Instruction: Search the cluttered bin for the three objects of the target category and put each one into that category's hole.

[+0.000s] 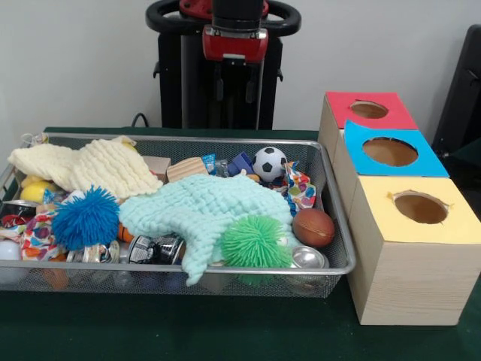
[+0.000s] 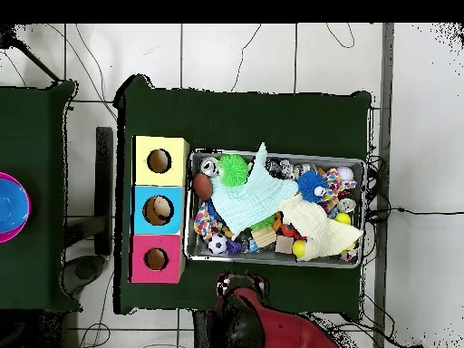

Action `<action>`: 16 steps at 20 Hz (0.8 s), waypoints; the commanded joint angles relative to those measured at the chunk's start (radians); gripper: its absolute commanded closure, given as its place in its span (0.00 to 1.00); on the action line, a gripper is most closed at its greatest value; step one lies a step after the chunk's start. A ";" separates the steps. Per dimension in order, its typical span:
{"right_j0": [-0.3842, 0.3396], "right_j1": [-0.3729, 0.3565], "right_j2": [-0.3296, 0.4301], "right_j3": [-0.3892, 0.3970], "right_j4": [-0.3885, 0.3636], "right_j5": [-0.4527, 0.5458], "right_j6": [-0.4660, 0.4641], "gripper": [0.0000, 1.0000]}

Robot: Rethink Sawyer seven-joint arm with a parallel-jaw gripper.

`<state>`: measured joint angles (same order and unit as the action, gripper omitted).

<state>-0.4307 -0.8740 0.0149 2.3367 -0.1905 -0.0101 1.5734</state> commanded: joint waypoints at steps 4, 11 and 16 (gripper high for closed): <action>-0.041 -0.032 0.135 -0.146 0.014 0.141 0.077 0.00; -0.035 -0.005 0.147 -0.172 0.017 0.128 0.093 0.00; -0.028 0.043 0.151 -0.206 0.021 0.099 0.103 0.00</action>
<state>-0.4504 -0.8880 0.0640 2.2949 -0.1909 0.0351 1.5734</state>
